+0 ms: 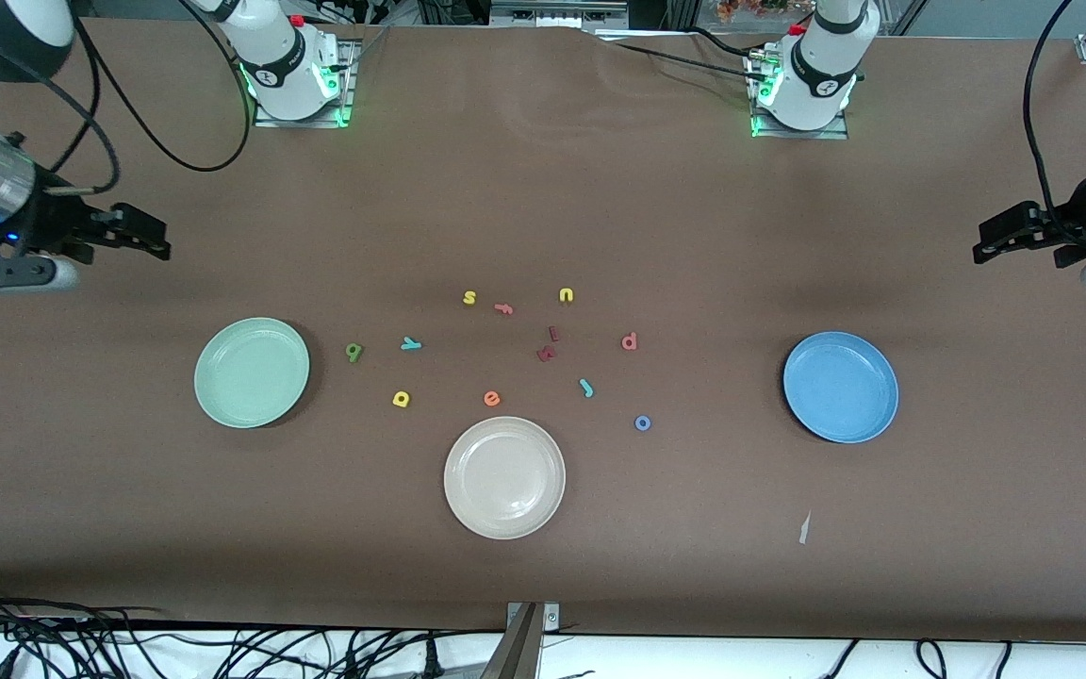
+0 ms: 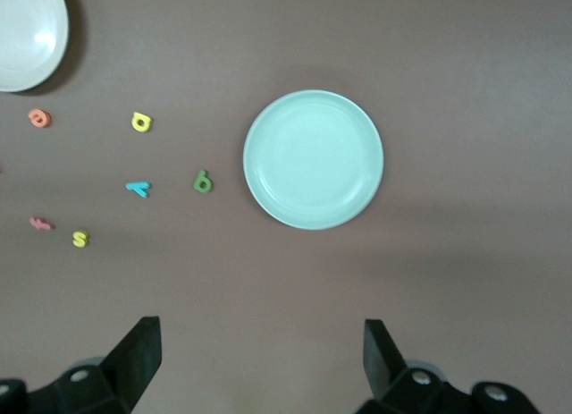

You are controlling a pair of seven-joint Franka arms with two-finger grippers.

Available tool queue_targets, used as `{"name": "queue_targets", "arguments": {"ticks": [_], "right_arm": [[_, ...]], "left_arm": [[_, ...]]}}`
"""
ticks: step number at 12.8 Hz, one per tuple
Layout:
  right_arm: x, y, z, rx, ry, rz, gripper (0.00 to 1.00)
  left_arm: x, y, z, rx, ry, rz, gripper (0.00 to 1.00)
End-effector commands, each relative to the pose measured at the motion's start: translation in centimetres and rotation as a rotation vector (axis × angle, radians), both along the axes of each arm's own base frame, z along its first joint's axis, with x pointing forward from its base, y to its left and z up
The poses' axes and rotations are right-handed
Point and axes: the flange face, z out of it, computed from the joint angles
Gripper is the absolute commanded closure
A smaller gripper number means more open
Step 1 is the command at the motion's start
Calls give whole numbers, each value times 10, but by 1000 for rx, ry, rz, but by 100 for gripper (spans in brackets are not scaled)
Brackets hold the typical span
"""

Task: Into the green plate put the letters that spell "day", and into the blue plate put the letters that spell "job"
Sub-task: 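Grasp the green letter with the right gripper while the left gripper reaches the pink letter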

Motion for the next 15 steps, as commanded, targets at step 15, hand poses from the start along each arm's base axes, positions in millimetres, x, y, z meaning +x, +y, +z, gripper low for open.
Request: {"name": "queue_targets", "arguments": {"ticks": [15], "right_arm": [[16, 138, -273, -6, -75, -214, 0]], "left_arm": [[70, -263, -266, -60, 60, -41, 0]]}}
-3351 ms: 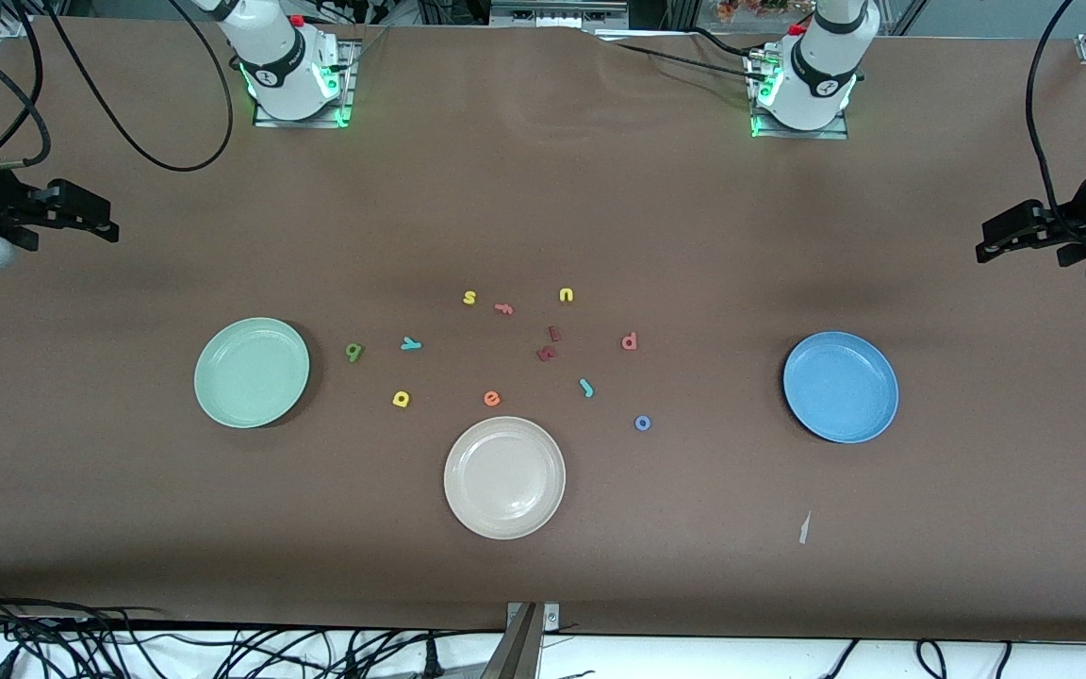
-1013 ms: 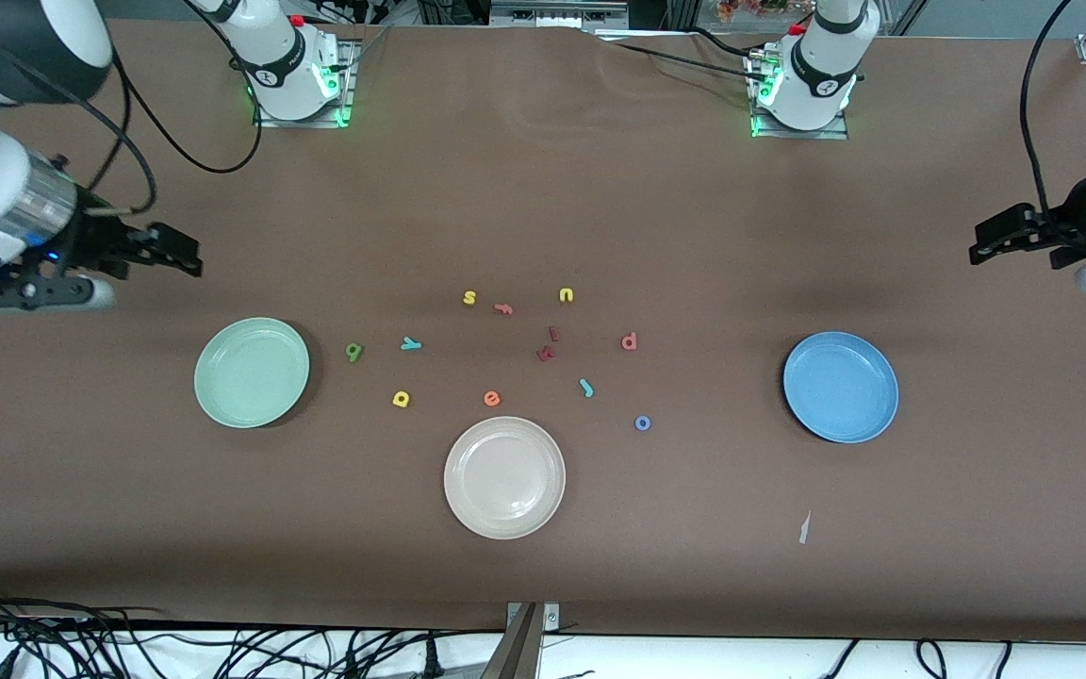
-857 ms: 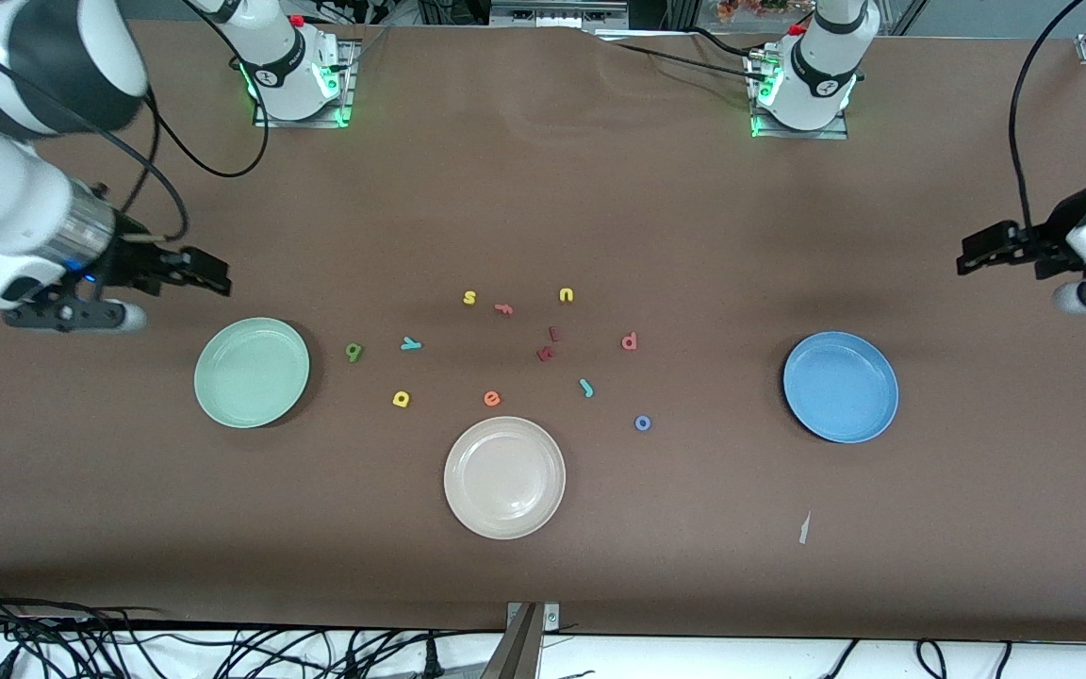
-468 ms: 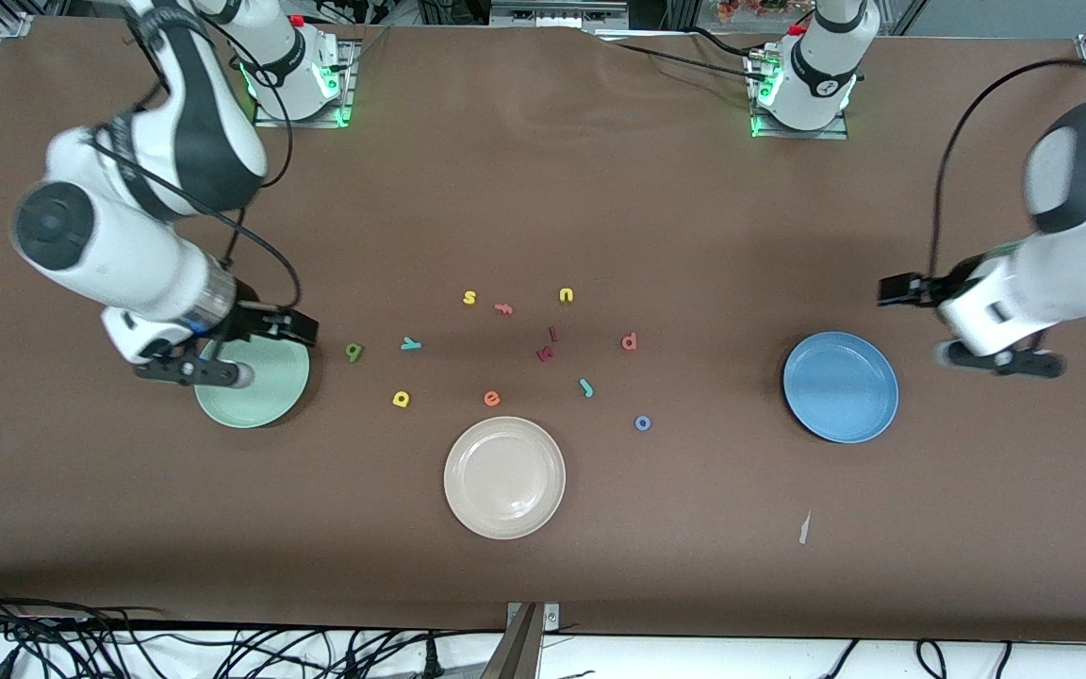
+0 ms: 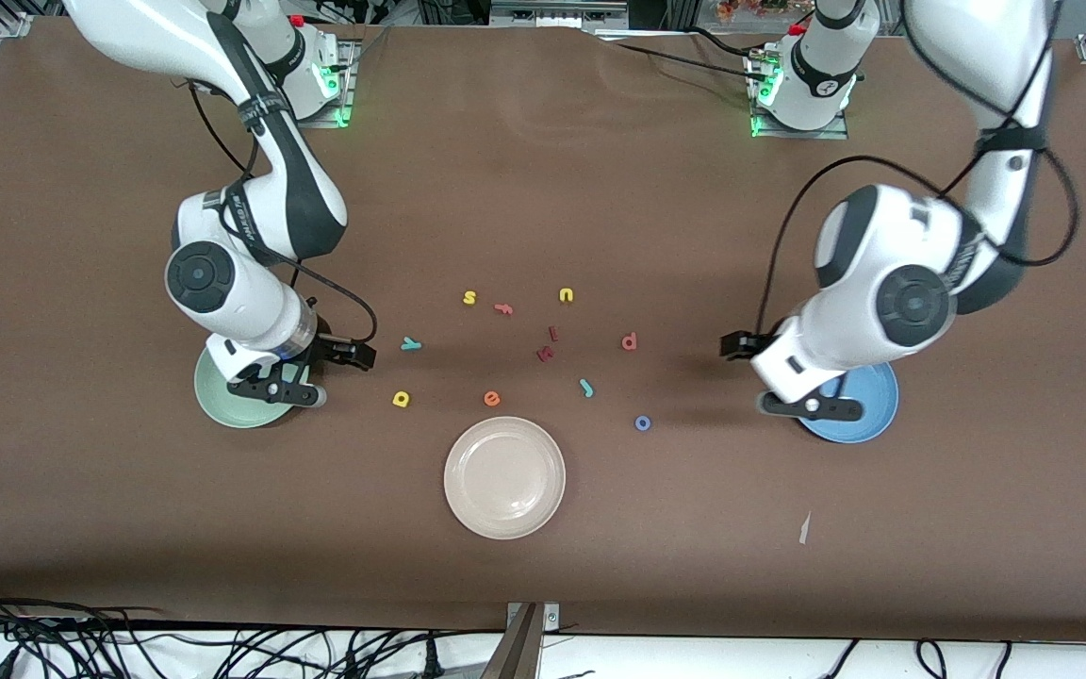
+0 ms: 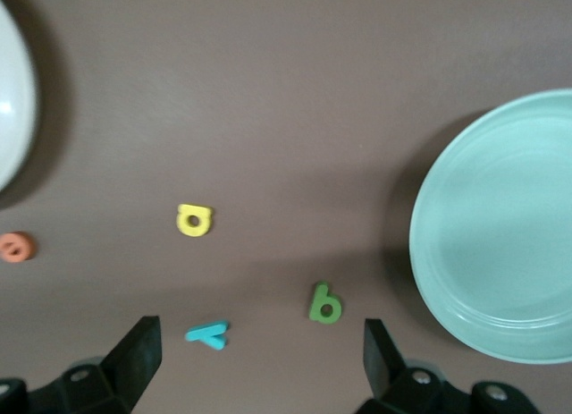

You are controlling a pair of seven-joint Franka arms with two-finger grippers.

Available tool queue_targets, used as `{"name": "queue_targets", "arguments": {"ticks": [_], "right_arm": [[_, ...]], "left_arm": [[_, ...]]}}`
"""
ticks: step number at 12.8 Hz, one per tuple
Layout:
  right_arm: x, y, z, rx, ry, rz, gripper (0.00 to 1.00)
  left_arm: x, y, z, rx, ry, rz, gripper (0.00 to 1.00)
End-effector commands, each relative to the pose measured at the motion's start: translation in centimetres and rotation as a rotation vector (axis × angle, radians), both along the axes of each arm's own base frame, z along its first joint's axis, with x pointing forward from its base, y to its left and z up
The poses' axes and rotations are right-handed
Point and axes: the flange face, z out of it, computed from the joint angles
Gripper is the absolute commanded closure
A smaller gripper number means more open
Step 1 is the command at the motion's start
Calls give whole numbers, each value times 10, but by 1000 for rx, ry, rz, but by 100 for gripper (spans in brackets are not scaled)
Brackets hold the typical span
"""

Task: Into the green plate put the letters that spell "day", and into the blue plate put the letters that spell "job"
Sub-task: 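Grasp the green letter with the right gripper while the left gripper reaches the pink letter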

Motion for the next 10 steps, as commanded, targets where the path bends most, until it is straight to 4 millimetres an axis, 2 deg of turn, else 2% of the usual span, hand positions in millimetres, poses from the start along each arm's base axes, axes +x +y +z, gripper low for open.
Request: {"name": "queue_targets", "arguments": {"ticks": [1, 3, 5, 8, 10], "right_arm": [[-25, -9, -26, -11, -32, -21, 0], [-39, -14, -47, -11, -35, -54, 0], [-48, -15, -61, -10, -43, -61, 0], [-59, -17, -81, -7, -55, -61, 3], [-61, -17, -98, -5, -64, -60, 4]], "left_arm": [[-10, -37, -48, -10, -11, -3, 0], [-37, -60, -87, -11, -49, 2, 0], [-64, -83, -113, -13, -96, 26, 0], [-86, -97, -134, -24, -134, 18, 0], [-102, -118, -143, -25, -157, 52, 0]]}}
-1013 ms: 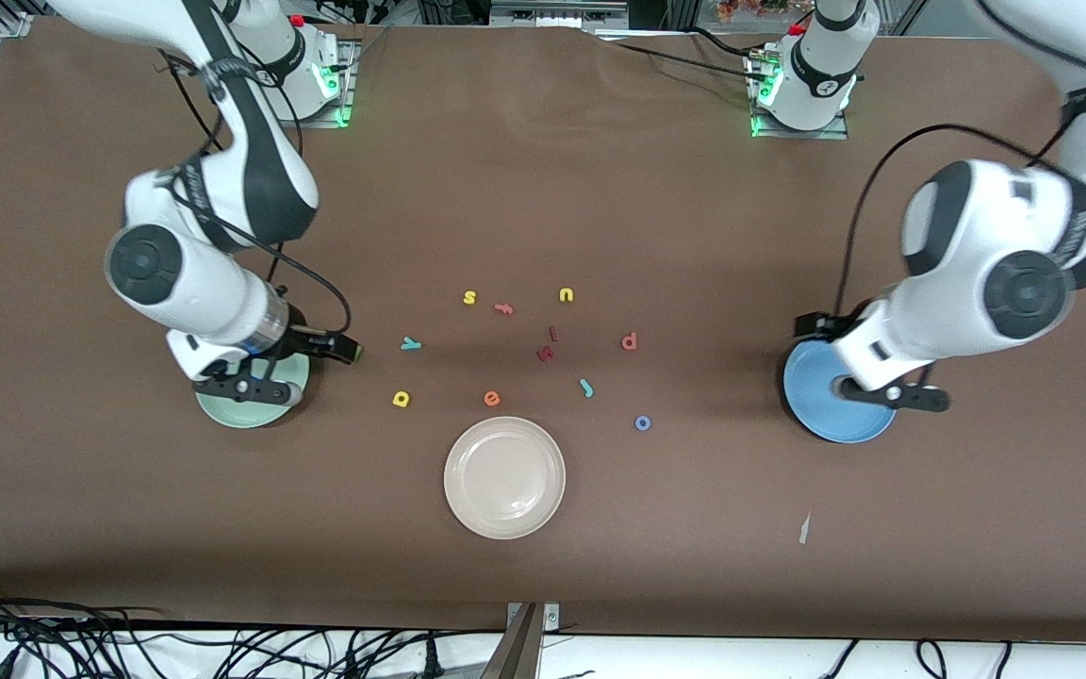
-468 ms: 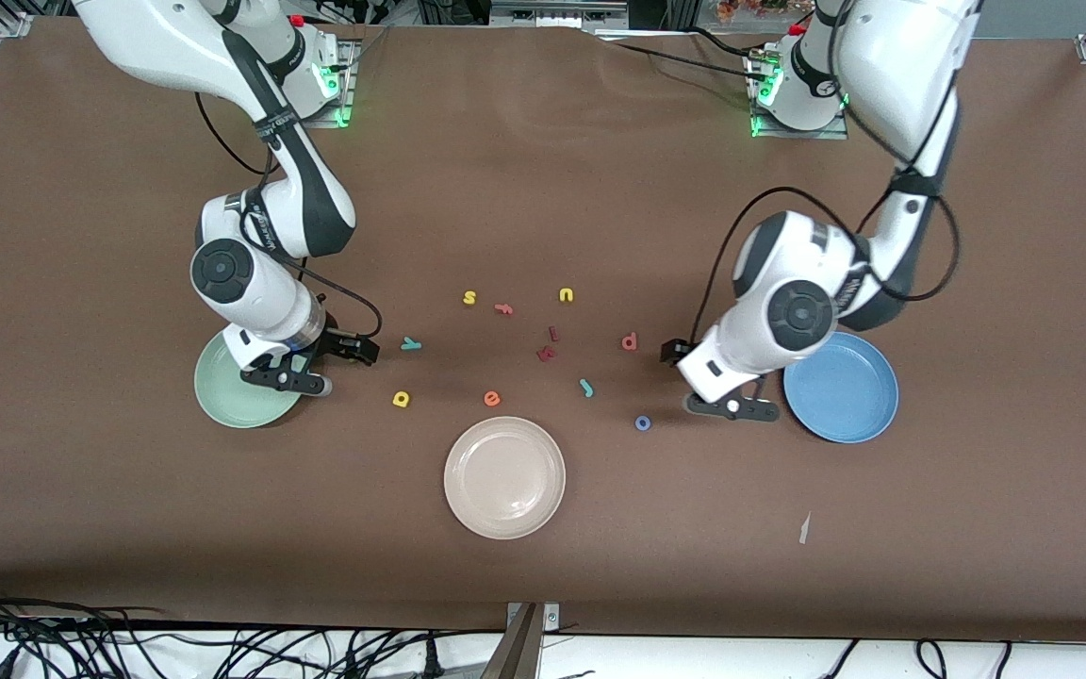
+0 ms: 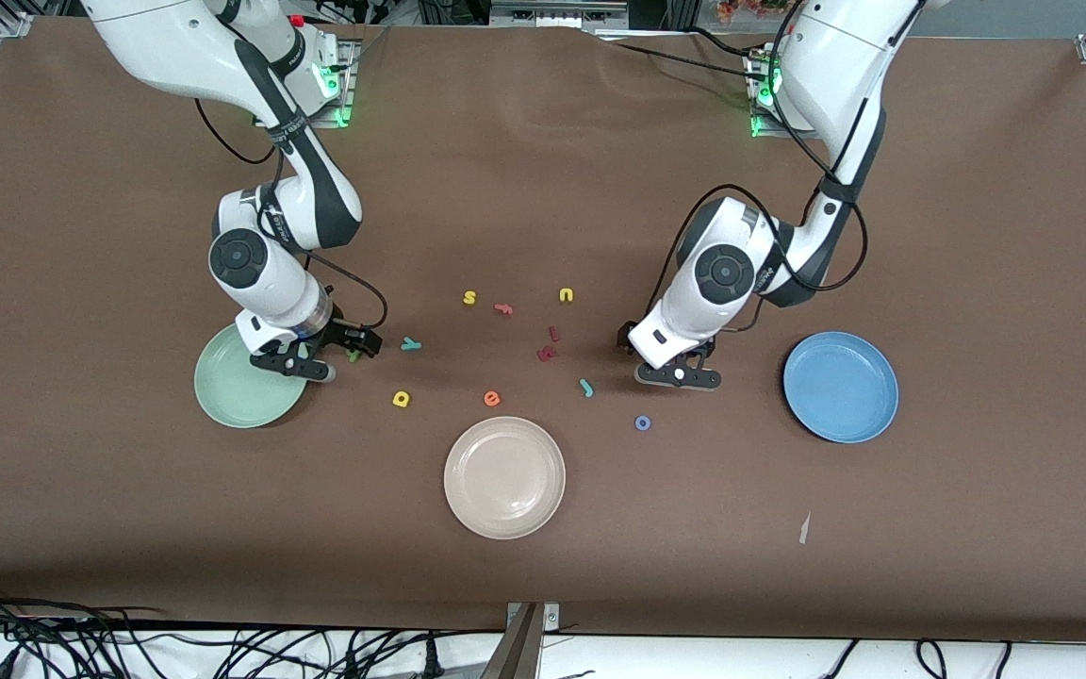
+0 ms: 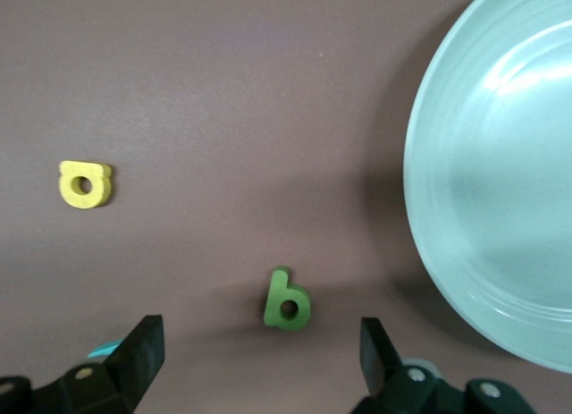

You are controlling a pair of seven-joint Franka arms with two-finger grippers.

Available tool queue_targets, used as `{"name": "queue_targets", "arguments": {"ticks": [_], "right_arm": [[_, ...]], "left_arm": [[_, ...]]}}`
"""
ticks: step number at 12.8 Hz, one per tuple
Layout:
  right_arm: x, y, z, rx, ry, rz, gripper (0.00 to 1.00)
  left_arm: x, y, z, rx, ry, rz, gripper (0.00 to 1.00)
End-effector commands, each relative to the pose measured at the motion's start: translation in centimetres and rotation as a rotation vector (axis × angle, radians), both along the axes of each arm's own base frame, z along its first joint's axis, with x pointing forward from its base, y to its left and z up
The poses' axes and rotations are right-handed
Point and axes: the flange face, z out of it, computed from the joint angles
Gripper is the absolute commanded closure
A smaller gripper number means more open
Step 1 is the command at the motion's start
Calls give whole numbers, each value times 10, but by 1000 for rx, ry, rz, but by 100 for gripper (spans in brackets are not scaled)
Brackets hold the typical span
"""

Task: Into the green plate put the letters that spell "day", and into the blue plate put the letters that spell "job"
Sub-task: 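Grasp the green letter with the right gripper while the left gripper reaches the pink letter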

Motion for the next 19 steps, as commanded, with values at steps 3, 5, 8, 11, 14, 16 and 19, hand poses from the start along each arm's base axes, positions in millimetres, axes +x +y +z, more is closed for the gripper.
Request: {"name": "queue_targets", "arguments": {"ticks": [3, 5, 8, 11, 14, 16, 19], "right_arm": [[-9, 1, -25, -3, -32, -7, 9], [-9, 1, -28, -4, -29, -7, 15], [-9, -1, -41, 0, -47, -10, 31], [-9, -1, -41, -1, -48, -5, 56], [-8, -1, -38, 0, -51, 4, 88], [-6, -2, -33, -1, -58, 17, 96], [16, -25, 11, -36, -21, 98, 96]], "left_arm": [[-30, -28, -10, 8, -8, 42, 0], [-31, -29, -13, 23, -13, 23, 1], [-27, -33, -20, 33, -15, 18, 7], [-20, -35, -23, 64, -35, 5, 9], [-13, -41, -23, 93, -4, 7, 16], [-13, -45, -25, 103, 8, 11, 19], [-17, -48, -29, 134, -5, 17, 31]]}}
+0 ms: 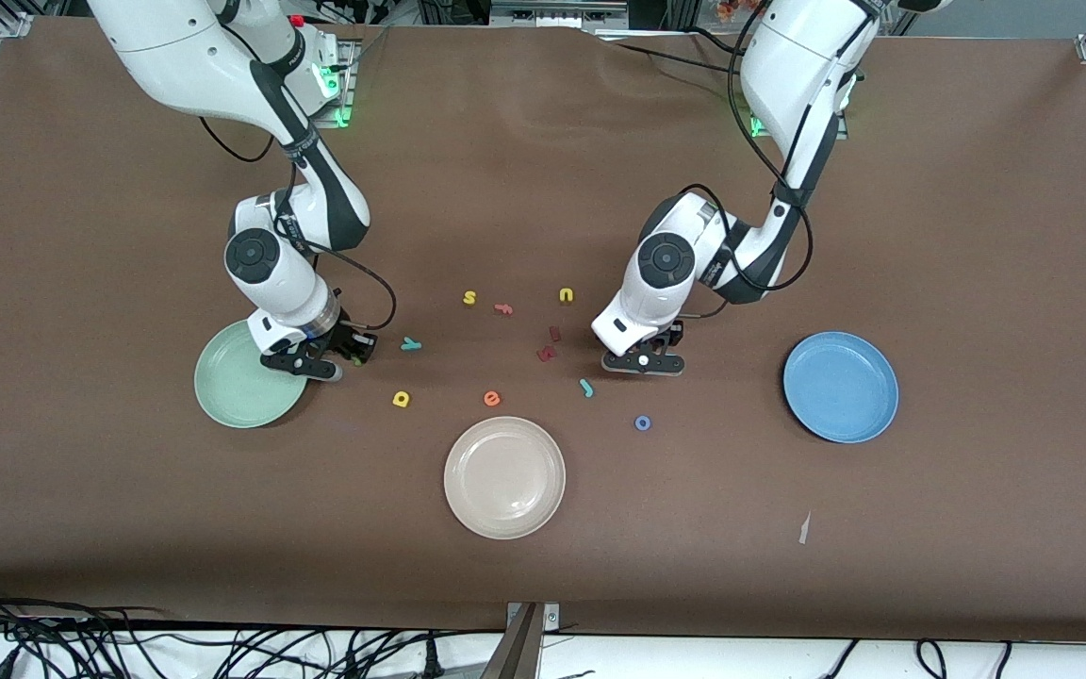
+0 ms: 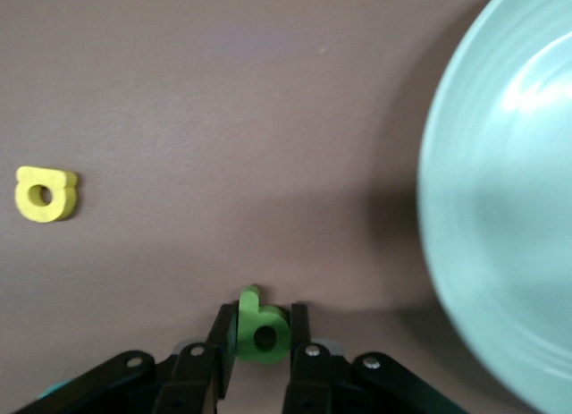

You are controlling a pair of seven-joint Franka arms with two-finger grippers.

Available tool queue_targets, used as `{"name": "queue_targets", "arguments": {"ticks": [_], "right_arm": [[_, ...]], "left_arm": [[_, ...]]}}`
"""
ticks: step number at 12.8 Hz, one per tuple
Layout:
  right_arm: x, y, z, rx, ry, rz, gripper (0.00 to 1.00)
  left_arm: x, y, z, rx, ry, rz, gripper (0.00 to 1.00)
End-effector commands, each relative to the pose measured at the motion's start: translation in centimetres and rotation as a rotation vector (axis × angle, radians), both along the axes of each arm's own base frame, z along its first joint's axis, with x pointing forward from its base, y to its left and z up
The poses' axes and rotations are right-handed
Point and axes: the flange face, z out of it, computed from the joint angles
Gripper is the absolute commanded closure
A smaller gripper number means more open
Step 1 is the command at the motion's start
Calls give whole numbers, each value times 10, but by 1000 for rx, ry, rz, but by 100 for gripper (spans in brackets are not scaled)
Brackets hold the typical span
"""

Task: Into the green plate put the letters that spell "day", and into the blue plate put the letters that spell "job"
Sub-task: 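Carry the green letter to the green plate while the left gripper grasps the pink letter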

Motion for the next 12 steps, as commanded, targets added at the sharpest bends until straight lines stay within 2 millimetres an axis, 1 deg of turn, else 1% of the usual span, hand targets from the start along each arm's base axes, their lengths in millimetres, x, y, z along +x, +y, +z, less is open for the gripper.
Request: {"name": "queue_targets", "arguments": {"ticks": [1, 2, 3, 4, 5, 6, 7, 8, 9, 10, 11, 12], "right_arm": [[29, -30, 52, -50, 42, 96, 96], [40, -41, 72, -65, 65, 124, 96], [48, -48, 86, -72, 90, 151, 96], [51, -56, 96, -79, 114, 167, 96], [54, -64, 97, -84, 116, 180, 94], [53, -67, 93, -86, 122, 182, 79], [53, -68, 90, -86, 118, 180, 51], [52, -69, 87, -86, 118, 178, 44], [53, -70, 87, -87, 118, 179, 44], [53, -70, 87, -87, 116, 179, 44], [53, -70, 87, -87, 116, 179, 41], [53, -70, 87, -86, 116, 177, 40]], "left_arm": [[1, -7, -4, 42, -11, 6, 34], [0, -6, -5, 48, -2, 7, 41], [-1, -5, -6, 58, 11, 6, 48], [-1, -6, -6, 58, 10, 6, 56], [-1, -6, -6, 58, 10, 6, 66], [-1, -6, -6, 58, 10, 6, 76], [0, -5, -6, 58, 10, 8, 86], [0, -4, -6, 58, 10, 9, 94], [2, -2, -2, 58, 10, 11, 100], [7, 5, 4, 64, 15, 15, 100], [16, 16, 21, 82, 30, 24, 100], [30, 33, 38, 99, 61, 3, 100]]}}
